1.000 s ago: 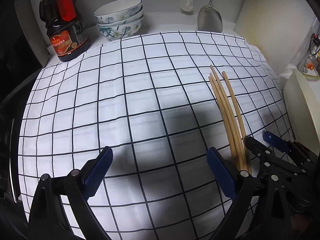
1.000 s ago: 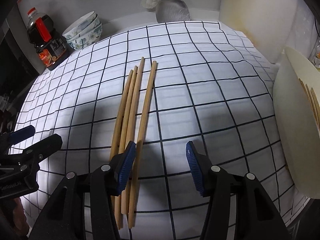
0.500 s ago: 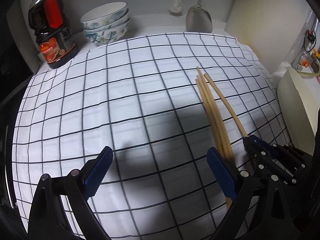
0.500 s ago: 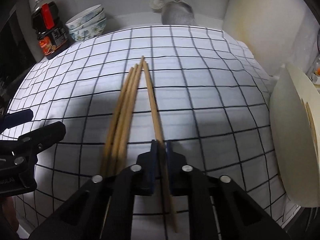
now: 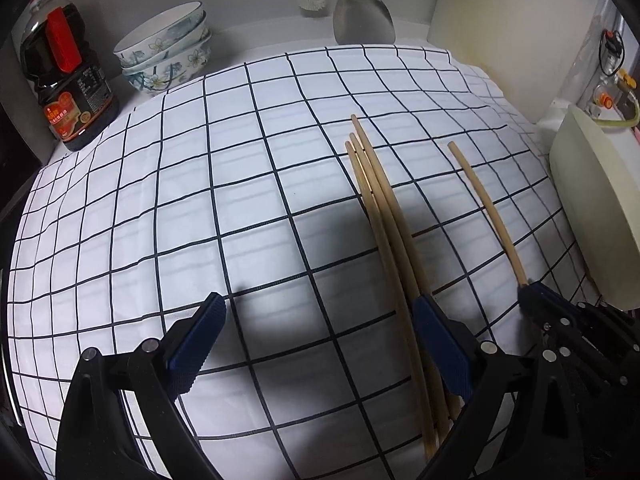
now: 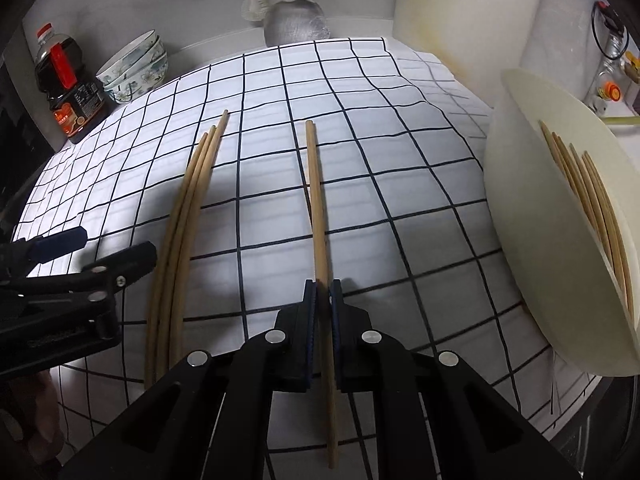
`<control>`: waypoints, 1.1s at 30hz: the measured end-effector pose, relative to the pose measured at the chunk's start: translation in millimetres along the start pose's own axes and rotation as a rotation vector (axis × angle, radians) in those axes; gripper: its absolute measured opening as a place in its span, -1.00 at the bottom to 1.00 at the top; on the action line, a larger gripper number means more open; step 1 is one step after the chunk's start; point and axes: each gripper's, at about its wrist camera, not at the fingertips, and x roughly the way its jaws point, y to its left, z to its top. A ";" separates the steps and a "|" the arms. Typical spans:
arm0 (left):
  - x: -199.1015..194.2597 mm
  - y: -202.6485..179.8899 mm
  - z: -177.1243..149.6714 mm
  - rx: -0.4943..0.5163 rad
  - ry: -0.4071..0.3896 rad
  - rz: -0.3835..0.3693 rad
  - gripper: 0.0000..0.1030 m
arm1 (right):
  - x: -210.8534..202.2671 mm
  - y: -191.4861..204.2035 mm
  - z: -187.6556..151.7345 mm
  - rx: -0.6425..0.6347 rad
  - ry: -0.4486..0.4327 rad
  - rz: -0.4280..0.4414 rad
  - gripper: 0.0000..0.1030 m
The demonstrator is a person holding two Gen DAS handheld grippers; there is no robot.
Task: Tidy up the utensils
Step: 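Close the right tool on one chopstick from the bundle, then close the left tool on another chopstick from the bundle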
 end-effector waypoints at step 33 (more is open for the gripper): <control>1.7 -14.5 0.2 0.046 -0.033 -0.006 -0.30 | 9.0 10.5 10.2 -0.058 -0.013 -0.013 -0.43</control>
